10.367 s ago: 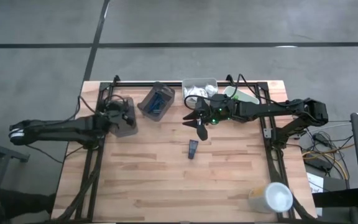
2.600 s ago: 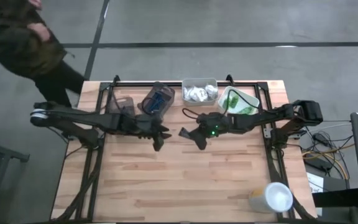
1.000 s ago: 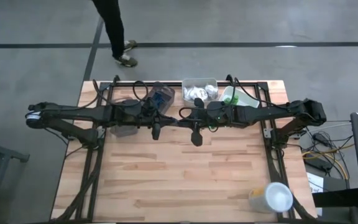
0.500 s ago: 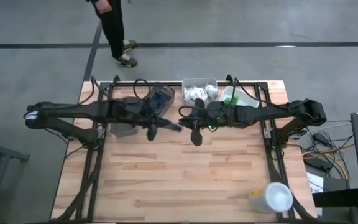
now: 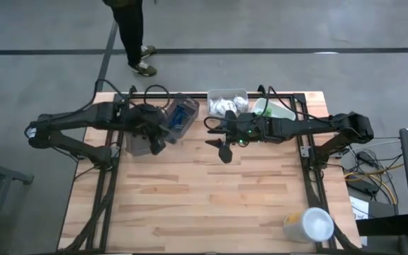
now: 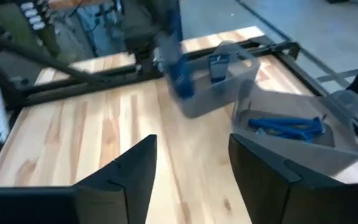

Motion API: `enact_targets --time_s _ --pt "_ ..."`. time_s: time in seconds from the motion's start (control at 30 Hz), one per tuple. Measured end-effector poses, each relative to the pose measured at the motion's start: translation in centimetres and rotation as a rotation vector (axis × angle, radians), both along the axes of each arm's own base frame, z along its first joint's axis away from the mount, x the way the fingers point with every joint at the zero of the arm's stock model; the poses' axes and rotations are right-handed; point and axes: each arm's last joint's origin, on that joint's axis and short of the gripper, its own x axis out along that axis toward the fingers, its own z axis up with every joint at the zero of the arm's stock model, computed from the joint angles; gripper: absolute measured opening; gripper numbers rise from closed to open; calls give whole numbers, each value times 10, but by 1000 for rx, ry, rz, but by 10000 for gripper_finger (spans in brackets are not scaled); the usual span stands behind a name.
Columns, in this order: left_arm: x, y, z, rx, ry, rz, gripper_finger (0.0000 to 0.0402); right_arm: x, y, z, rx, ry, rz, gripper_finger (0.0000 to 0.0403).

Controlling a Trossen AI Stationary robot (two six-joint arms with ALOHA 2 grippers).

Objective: Pick & Place Travel size toiletries
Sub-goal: Put the shaving cream into the left black bin

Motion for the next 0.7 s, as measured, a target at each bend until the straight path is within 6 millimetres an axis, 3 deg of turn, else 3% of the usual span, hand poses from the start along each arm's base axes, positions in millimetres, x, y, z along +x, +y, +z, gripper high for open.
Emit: enact_targets --time_s 0.3,0.5,0.7 --pt "-38 14 -2 -8 217 89 3 -18 1 6 -30 58 26 217" --pt "-50 17 -6 -23 305 119 4 -30 2 -3 -23 77 24 221" --pt "-51 19 -37 20 429 124 3 -37 2 -15 20 105 4 206"
